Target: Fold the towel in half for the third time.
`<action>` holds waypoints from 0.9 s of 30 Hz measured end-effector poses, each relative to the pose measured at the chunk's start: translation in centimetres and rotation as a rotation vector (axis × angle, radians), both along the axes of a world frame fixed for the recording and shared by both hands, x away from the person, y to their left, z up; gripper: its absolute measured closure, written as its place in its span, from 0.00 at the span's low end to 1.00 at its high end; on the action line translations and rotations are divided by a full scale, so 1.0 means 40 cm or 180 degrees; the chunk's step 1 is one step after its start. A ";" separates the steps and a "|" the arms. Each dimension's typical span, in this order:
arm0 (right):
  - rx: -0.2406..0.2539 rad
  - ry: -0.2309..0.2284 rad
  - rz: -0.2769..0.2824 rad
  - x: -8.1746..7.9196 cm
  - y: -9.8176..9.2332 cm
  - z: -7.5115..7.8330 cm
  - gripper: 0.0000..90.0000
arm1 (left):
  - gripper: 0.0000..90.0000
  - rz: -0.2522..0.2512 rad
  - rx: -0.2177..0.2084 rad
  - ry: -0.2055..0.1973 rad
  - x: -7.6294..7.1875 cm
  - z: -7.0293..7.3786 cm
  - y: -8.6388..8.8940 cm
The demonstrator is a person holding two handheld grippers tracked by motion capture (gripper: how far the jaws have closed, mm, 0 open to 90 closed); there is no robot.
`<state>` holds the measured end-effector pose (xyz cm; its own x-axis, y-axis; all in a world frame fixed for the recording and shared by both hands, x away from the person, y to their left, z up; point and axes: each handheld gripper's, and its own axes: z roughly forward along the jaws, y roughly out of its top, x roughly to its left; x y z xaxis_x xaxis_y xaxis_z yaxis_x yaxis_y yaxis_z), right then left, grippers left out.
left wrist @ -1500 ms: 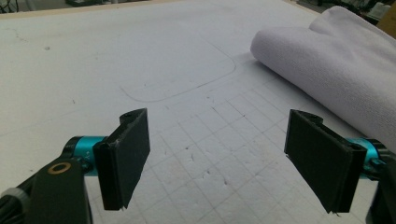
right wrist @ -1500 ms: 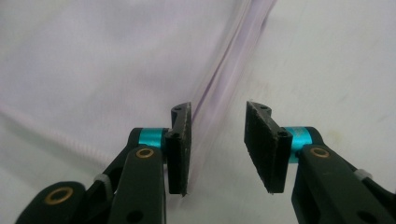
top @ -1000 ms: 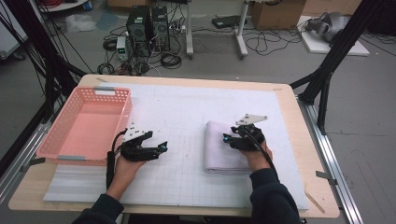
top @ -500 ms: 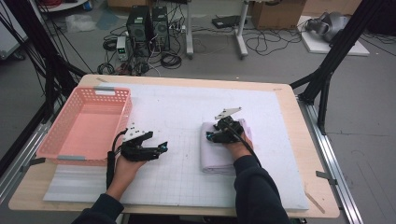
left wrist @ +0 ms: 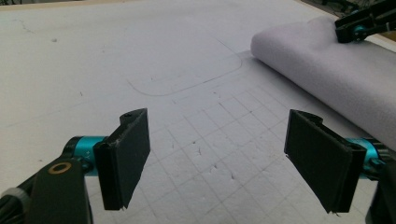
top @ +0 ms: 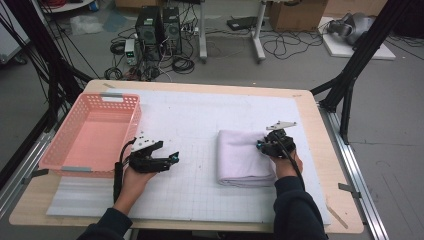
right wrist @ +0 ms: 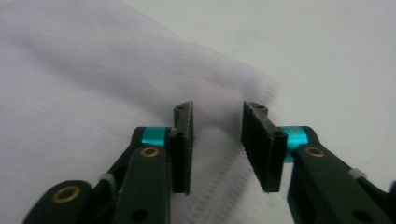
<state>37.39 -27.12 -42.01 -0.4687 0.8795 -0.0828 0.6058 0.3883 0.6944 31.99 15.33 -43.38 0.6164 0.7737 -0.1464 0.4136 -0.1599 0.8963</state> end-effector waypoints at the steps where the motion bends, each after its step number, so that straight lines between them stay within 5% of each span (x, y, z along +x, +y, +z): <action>1: 0.0007 0.0027 -0.0083 -0.002 -0.012 -0.001 0.68 | 0.25 -0.0004 0.0001 -0.0004 0.000 0.000 0.000; 4: 0.0018 0.0038 -0.0219 -0.020 -0.037 0.004 0.73 | 0.25 -0.0003 -0.0003 -0.0004 -0.001 0.001 0.000; 7: 0.0223 -0.0038 -0.0210 -0.050 -0.054 0.014 0.70 | 0.25 0.0001 0.0000 -0.0003 -0.001 0.001 0.000; 11: 0.0504 -0.0084 0.0048 -0.120 -0.060 0.023 0.56 | 0.25 0.0002 -0.0001 -0.0010 0.000 0.001 0.000; 13: 0.0501 -0.0062 0.0108 -0.133 -0.054 0.021 0.54 | 0.25 0.0008 -0.0008 -0.0017 -0.001 0.001 0.000; 16: 0.0452 0.0009 0.0255 -0.170 -0.039 0.014 0.61 | 0.25 0.0008 -0.0010 -0.0016 -0.001 0.001 0.000; 18: 0.0303 0.0181 0.0270 -0.190 -0.036 -0.010 0.74 | 0.25 0.0003 0.0000 -0.0017 -0.001 0.001 0.000; 20: 0.0388 0.0196 0.0260 -0.193 -0.042 -0.017 0.79 | 0.25 0.0008 -0.0001 -0.0015 -0.001 0.001 0.000; 21: 0.0493 0.0200 0.0290 -0.200 -0.053 -0.017 0.93 | 0.25 0.0008 -0.0002 -0.0015 -0.001 0.001 0.000; 27: 0.0331 0.0110 0.0254 -0.220 -0.064 0.010 0.94 | 0.25 0.0018 -0.0005 -0.0006 0.000 0.001 0.003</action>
<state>28.60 -29.70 -41.63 -0.5386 0.8422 0.0243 0.6002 0.3632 0.7126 31.98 15.46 -43.33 0.6123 0.7769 -0.1464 0.4127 -0.1562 0.8974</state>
